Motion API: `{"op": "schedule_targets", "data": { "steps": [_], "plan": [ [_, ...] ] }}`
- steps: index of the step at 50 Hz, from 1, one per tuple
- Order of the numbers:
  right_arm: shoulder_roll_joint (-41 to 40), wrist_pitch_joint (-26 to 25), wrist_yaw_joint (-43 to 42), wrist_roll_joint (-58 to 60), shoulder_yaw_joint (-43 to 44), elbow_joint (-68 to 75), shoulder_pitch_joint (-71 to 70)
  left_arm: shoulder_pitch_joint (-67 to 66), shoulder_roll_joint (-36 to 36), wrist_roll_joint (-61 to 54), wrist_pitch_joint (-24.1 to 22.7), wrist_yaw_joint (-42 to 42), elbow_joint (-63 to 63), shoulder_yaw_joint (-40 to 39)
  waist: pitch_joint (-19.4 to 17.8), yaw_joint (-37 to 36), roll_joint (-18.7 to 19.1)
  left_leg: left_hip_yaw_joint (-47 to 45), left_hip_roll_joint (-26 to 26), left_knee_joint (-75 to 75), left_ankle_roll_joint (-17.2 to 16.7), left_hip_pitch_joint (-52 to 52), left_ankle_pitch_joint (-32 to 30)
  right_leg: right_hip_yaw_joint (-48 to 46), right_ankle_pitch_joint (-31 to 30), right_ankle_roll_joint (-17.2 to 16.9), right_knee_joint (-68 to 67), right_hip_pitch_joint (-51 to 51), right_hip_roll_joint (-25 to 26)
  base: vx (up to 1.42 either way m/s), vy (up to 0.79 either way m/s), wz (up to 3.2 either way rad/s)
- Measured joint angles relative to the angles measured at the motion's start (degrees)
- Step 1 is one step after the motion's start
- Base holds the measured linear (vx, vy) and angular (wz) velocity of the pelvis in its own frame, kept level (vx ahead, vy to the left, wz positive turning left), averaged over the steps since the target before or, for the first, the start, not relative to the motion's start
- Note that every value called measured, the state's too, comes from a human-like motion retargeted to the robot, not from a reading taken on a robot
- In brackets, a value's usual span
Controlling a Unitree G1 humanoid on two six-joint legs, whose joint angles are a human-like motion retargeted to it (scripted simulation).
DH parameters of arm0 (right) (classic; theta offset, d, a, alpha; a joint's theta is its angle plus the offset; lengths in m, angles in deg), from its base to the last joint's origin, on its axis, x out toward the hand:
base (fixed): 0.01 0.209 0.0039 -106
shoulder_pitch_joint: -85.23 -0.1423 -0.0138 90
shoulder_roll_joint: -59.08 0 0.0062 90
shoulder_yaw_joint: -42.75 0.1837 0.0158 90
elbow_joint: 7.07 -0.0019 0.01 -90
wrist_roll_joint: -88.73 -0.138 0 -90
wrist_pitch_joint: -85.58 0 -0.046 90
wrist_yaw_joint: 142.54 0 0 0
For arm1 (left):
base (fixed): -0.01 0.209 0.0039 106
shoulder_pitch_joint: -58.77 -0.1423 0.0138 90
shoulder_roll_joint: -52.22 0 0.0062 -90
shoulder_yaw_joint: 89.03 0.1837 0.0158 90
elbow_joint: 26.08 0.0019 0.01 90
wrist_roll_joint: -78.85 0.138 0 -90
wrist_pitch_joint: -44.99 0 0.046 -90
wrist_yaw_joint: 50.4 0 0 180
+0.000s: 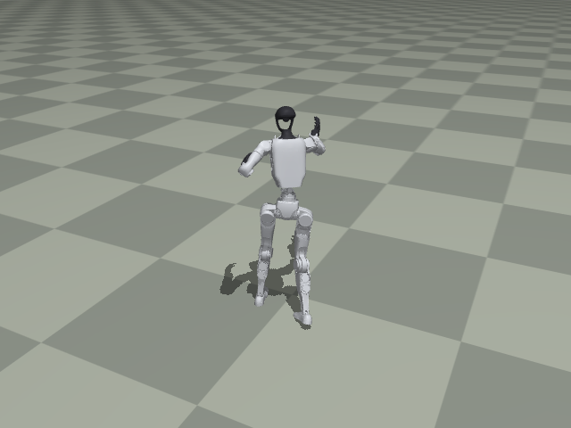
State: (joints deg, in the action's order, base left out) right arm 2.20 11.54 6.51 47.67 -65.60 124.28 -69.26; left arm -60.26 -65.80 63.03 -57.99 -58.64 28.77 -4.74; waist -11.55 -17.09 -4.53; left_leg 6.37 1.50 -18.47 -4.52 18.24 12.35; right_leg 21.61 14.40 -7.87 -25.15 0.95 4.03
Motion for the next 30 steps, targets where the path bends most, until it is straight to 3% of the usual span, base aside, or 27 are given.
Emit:
{"op": "schedule_targets", "data": {
  "steps": [2, 5, 8, 10, 15, 19, 20, 22, 24, 26, 28, 30],
  "plan": [
    [1.54, -1.53, 3.83, -1.82, -5.94, 8.25, -5.95, 0.94, -0.67, 0.73, 0.45, 0.43, -0.13, 2.00, -0.42, 0.57, 0.01, -0.27, -0.65, -1.82, 0.95, -1.57, 0.02, 0.04, 0.33, -0.34, -9.95, -2.05, 2.45, 0.64, 0.03, -0.52],
    [3.62, -3.80, 8.21, -5.94, -13.84, 14.87, -14.75, 6.90, -3.61, 1.01, 2.33, 0.85, -0.67, 6.83, -2.71, 2.68, -0.70, -1.36, -1.16, -12.15, 3.45, -0.84, 6.44, -3.65, 3.85, -0.63, -31.04, -10.17, 4.31, 0.55, -0.01, -0.27],
    [4.52, -4.88, 9.52, -10.97, -19.79, 17.56, -23.71, 17.03, -6.71, -2.51, 4.20, 0.73, -1.59, 14.08, -4.62, 5.33, 0.04, -2.19, -2.89, -19.82, 3.58, -0.59, 13.83, -10.68, 8.74, 1.99, -44.26, -19.88, 1.10, 0.53, -0.06, -0.24],
    [3.54, -4.91, 9.23, -13.41, -23.68, 19.02, -29.24, 24.27, -7.24, -6.65, 4.53, -0.08, -1.36, 19.68, -4.05, 7.27, 1.46, -3.00, -4.53, -19.35, 2.91, -1.79, 15.13, -14.98, 10.66, 4.24, -45.33, -25.75, -2.37, 0.58, -0.09, -0.33],
    [-1.28, -6.25, 6.71, -12.66, -29.08, 20.58, -40.15, 35.29, -4.75, -15.18, 2.70, -2.33, -0.63, 26.24, -4.70, 11.17, 5.62, -6.08, -8.34, -6.84, -0.49, -9.74, 6.32, -23.09, 7.36, 4.82, -20.17, -30.07, -8.60, 0.67, -0.15, -0.49],
    [-1.66, -9.37, 3.73, -4.59, -26.35, 18.80, -34.31, 30.63, -2.98, -25.78, -0.88, -3.24, -0.89, 28.49, 3.05, 12.20, 9.08, -5.04, -9.40, -6.67, -2.45, -12.61, -3.87, -26.29, -2.32, 1.11, 6.62, -22.28, -9.42, 0.88, -0.25, -0.09],
    [-1.27, -9.87, 3.15, -3.29, -25.45, 18.51, -31.93, 28.51, -3.09, -27.57, -1.06, -3.35, -1.17, 29.07, 5.61, 12.08, 9.28, -4.61, -9.15, -9.64, -2.01, -11.78, -5.92, -25.22, -4.10, 0.90, 9.76, -20.70, -9.20, 0.91, -0.31, 0.14],
    [0.52, -10.53, 2.68, -3.95, -24.91, 18.46, -30.20, 25.37, -3.97, -29.27, 0.33, -3.69, -1.42, 28.57, 6.99, 11.06, 9.24, -4.30, -8.84, -20.78, 0.42, -8.15, -6.92, -23.15, -2.37, 2.89, 7.69, -18.86, -8.41, 0.85, -0.31, 0.01],
    [2.49, -10.89, 3.03, -6.48, -27.75, 19.26, -32.83, 22.71, -4.64, -29.28, 2.74, -3.38, -1.21, 26.16, 4.49, 9.29, 9.09, -4.89, -9.02, -33.35, 3.15, -4.06, -3.60, -22.28, 3.61, 5.26, 0.02, -18.44, -7.35, 0.78, -0.29, -0.43],
    [1.56, -10.03, 2.22, -10.22, -31.43, 23.37, -40.37, 19.10, -3.98, -28.33, 3.63, -2.11, -0.68, 20.95, -0.73, 7.79, 8.44, -6.42, -9.08, -42.49, 5.20, -0.82, 1.97, -21.26, 9.64, 6.89, -8.15, -18.13, -6.34, 0.76, -0.28, -0.84],
    [1.34, -9.68, 3.13, -14.29, -35.11, 26.85, -47.64, 14.80, -1.88, -26.92, 4.71, -0.42, -0.77, 14.77, -6.61, 5.59, 7.11, -8.75, -8.45, -45.61, 6.87, 1.48, 6.70, -19.84, 13.20, 6.84, -12.37, -16.25, -5.84, 0.81, -0.24, -1.00],
    [1.63, -10.04, 4.11, -16.12, -36.68, 29.95, -51.95, 10.04, 1.57, -26.37, 4.77, 0.87, -0.95, 9.63, -9.63, 2.49, 6.00, -10.97, -7.18, -42.01, 7.22, 3.21, 8.47, -18.16, 13.47, 5.31, -11.34, -12.76, -5.59, 0.89, -0.19, -1.00]
  ]
}}
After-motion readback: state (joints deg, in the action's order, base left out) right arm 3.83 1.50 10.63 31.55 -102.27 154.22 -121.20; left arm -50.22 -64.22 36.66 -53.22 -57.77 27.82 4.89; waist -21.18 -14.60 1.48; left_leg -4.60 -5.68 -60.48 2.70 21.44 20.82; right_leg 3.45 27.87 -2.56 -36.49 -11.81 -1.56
